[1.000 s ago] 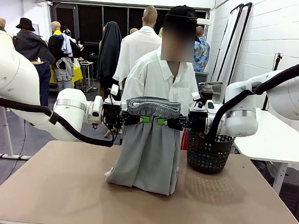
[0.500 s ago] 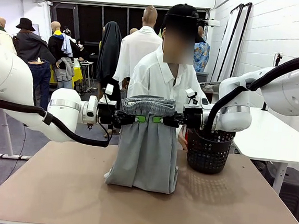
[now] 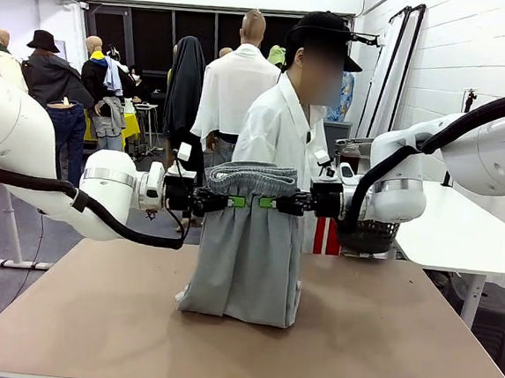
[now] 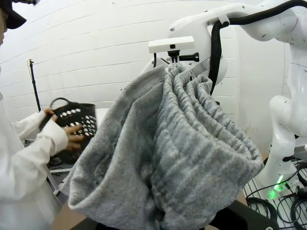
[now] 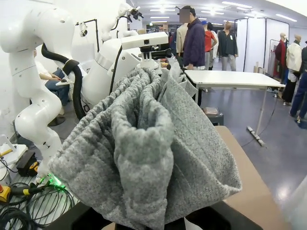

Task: Fold the training pants.
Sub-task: Fold the Training pants in half.

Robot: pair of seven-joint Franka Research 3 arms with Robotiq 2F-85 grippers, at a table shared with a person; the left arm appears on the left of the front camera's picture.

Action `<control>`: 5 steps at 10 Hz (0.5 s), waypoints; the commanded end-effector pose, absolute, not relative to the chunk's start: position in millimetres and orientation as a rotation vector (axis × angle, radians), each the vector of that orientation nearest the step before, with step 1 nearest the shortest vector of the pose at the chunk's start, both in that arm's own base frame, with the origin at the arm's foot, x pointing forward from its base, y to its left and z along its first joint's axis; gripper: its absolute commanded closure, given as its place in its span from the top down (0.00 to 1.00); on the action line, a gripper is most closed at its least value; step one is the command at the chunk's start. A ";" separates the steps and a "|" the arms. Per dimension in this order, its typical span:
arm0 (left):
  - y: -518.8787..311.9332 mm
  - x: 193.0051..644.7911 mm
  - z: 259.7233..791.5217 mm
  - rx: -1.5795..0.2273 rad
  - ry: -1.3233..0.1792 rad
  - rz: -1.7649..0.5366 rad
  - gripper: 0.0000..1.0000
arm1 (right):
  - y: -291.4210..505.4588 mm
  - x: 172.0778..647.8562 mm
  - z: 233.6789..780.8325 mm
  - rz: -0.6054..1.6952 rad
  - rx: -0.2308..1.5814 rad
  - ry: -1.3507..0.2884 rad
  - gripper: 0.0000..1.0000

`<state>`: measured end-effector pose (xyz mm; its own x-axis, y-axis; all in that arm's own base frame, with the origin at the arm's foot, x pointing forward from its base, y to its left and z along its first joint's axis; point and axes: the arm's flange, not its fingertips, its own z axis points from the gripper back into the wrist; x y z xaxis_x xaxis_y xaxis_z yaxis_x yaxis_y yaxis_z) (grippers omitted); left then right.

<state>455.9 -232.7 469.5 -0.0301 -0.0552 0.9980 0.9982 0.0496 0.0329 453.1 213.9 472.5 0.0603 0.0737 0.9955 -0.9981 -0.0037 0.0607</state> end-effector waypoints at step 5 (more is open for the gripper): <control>-225.3 412.3 473.8 -1.172 -1.115 -1.185 0.00 | 221.8 429.9 466.5 1.192 1.318 -1.019 0.00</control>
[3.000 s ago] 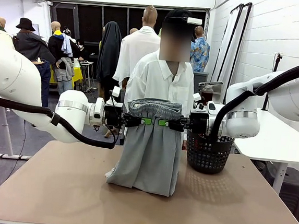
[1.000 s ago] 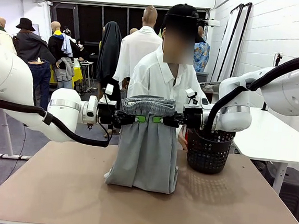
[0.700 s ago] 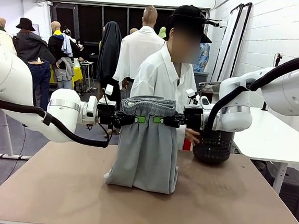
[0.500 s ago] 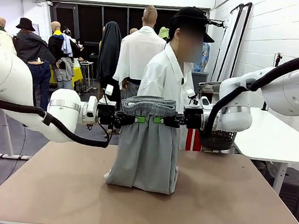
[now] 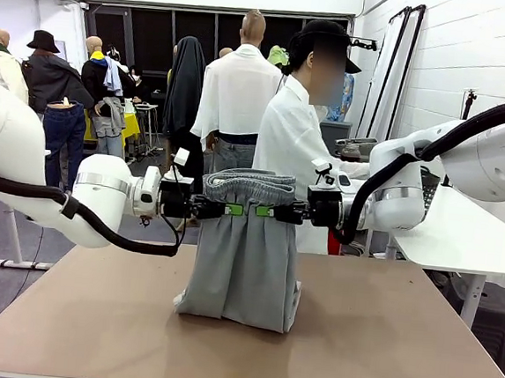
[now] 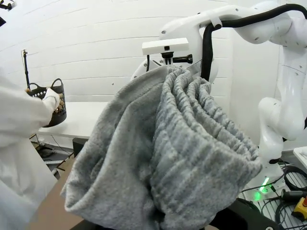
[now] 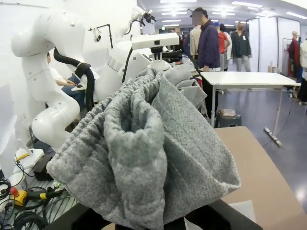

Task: Fold the training pants.
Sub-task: Fold the Training pants in half.

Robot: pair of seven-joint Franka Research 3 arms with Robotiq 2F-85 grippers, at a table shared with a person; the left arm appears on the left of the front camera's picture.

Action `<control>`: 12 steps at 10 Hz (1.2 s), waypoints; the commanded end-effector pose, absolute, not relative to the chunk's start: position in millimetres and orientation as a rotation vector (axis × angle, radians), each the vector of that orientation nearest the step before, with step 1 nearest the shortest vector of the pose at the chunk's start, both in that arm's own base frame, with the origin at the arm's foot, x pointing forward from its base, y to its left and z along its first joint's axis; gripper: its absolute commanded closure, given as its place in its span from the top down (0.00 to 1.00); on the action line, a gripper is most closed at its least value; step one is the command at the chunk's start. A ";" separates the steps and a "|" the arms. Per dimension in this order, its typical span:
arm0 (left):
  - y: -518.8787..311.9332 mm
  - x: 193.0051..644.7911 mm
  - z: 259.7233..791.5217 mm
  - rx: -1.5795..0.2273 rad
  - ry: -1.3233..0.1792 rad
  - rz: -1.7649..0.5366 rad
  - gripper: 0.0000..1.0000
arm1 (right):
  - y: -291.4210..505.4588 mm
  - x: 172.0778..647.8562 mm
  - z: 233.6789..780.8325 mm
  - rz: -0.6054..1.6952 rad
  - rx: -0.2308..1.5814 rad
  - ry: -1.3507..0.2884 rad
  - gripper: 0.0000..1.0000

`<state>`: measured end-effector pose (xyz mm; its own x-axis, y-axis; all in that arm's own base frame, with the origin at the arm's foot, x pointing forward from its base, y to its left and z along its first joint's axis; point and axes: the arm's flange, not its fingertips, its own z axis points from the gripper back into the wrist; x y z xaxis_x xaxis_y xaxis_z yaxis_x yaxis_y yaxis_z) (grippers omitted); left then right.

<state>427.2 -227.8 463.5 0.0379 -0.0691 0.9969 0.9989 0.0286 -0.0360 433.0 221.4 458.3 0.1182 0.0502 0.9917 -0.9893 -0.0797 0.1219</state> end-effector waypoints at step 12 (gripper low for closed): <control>-232.5 535.1 568.4 -1.035 -1.243 -1.144 0.00 | 238.9 572.7 550.1 1.353 1.111 -1.105 0.00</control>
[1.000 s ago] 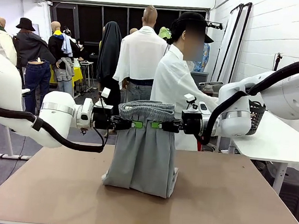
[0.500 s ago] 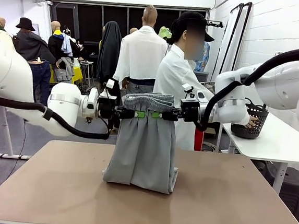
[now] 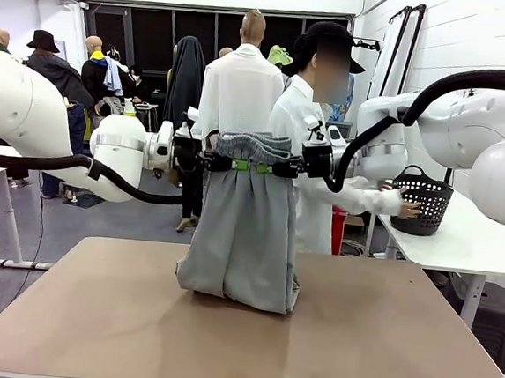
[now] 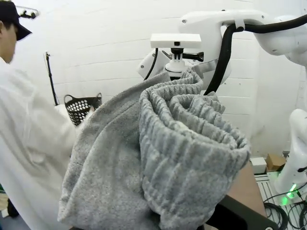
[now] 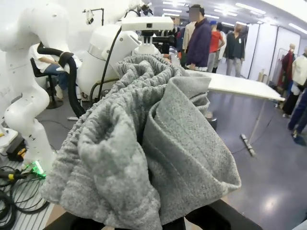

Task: Fold the training pants.
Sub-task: Fold the Training pants in half.

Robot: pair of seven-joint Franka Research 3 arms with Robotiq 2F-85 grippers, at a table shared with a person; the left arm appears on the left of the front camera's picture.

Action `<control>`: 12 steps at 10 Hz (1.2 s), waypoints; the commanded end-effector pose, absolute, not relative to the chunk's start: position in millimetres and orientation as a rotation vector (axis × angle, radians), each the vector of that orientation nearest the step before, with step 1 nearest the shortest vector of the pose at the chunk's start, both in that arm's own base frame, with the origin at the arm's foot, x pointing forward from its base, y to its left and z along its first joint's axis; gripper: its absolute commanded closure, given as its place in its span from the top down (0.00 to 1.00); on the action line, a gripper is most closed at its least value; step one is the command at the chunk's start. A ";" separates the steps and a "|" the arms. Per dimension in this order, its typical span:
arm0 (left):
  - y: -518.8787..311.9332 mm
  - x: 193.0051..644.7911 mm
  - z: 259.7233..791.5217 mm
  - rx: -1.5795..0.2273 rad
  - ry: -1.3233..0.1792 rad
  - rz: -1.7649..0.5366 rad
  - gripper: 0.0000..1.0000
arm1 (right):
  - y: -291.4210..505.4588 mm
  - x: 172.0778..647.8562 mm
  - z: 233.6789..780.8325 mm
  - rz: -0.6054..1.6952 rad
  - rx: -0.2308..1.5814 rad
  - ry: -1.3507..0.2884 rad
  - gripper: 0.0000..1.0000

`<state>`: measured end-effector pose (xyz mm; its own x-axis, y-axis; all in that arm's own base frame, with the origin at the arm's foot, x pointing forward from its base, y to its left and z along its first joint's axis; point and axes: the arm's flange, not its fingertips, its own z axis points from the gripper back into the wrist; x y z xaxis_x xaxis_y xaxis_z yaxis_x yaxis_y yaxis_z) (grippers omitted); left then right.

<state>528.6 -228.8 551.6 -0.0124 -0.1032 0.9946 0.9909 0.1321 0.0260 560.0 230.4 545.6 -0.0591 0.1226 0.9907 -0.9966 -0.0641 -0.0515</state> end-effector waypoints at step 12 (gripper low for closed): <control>-215.3 554.7 581.7 -0.961 -1.286 -1.116 0.00 | 234.7 599.9 579.4 1.342 1.054 -1.214 0.00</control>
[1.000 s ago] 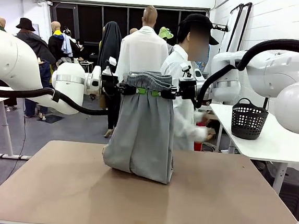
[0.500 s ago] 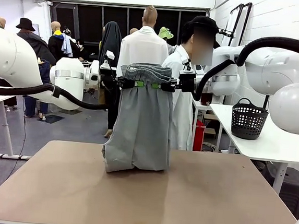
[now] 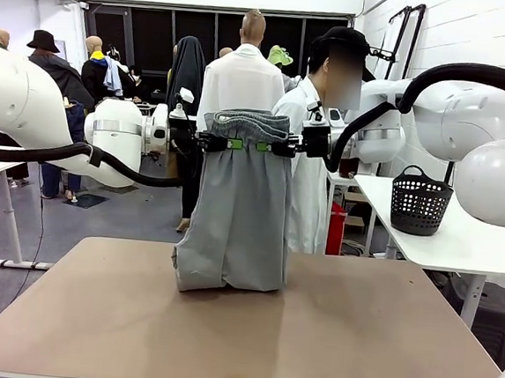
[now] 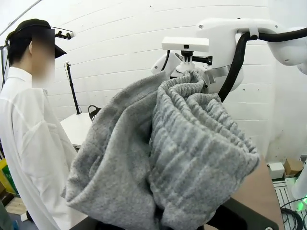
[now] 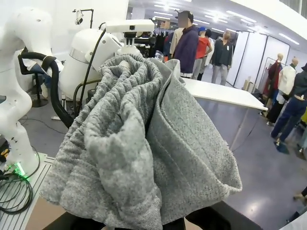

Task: Fold the training pants.
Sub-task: Fold the Training pants in half.

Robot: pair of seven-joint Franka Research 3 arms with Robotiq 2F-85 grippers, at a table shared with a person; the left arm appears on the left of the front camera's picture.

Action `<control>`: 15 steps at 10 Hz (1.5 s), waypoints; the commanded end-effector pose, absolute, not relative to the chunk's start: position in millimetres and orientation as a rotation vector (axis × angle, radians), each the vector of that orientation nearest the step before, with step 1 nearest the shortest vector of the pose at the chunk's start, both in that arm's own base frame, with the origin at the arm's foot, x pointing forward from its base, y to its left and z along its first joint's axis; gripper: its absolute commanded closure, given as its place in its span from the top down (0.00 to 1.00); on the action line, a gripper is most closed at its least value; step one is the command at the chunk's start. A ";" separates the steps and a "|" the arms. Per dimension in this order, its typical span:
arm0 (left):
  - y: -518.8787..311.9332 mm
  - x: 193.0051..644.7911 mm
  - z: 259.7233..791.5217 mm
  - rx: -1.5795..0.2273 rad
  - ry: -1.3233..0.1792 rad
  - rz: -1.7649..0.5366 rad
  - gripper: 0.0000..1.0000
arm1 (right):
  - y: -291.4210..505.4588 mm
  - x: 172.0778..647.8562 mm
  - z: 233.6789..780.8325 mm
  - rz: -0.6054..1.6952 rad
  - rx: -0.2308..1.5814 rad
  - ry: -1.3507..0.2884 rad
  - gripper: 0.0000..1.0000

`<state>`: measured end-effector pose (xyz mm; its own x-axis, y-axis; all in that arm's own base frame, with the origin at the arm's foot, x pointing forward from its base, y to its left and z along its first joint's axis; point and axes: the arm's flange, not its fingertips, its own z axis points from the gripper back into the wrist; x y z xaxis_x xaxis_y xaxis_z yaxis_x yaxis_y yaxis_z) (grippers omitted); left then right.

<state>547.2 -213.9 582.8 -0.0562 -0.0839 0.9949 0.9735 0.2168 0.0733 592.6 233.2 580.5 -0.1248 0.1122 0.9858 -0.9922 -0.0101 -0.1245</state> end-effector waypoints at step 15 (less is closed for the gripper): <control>-217.1 585.3 563.4 -1.028 -1.254 -1.088 0.00 | 236.8 603.3 565.7 1.323 1.039 -1.130 0.00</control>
